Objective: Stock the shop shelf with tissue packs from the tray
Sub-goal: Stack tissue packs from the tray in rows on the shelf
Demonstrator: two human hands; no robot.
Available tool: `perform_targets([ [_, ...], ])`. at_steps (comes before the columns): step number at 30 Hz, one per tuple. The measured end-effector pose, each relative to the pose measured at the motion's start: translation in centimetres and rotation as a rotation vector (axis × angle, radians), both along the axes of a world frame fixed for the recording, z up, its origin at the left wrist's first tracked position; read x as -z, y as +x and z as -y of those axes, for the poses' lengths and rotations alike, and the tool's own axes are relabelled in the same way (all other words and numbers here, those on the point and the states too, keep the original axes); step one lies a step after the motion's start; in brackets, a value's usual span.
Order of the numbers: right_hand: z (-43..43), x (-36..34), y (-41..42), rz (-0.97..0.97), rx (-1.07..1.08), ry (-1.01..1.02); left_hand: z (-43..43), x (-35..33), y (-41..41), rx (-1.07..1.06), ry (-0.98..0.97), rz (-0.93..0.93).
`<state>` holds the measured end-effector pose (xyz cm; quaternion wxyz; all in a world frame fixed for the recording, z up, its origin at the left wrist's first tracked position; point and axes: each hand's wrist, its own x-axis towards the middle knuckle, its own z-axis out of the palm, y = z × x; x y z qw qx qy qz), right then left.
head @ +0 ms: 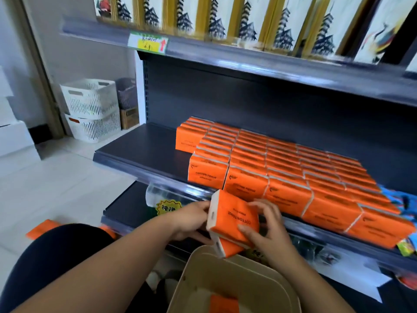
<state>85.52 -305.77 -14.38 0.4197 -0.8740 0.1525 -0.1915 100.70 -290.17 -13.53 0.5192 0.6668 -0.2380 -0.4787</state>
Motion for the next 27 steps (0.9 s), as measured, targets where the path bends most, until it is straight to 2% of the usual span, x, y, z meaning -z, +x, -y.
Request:
perform_targets([
  [4, 0.1, -2.1, 1.5, -0.083, 0.022, 0.104, -0.6, -0.6, 1.0, -0.048, -0.070, 0.015],
  [7, 0.4, -3.3, 3.0, -0.121, -0.013, 0.039, -1.3, -1.6, 1.9, -0.122, -0.149, 0.039],
  [12, 0.3, -5.9, 5.3, -0.045, -0.090, 0.096, -3.0, -4.4, 4.0, -0.074, -0.237, 0.156],
  [17, 0.0, -8.9, 8.3, -0.058, -0.226, 0.118, -4.7, -7.7, 7.3, -0.087, -0.323, 0.233],
  [27, -0.4, -12.8, 16.1, 0.012, -0.279, -0.220, -6.2, -12.1, 14.1, -0.128, -0.351, 0.504],
])
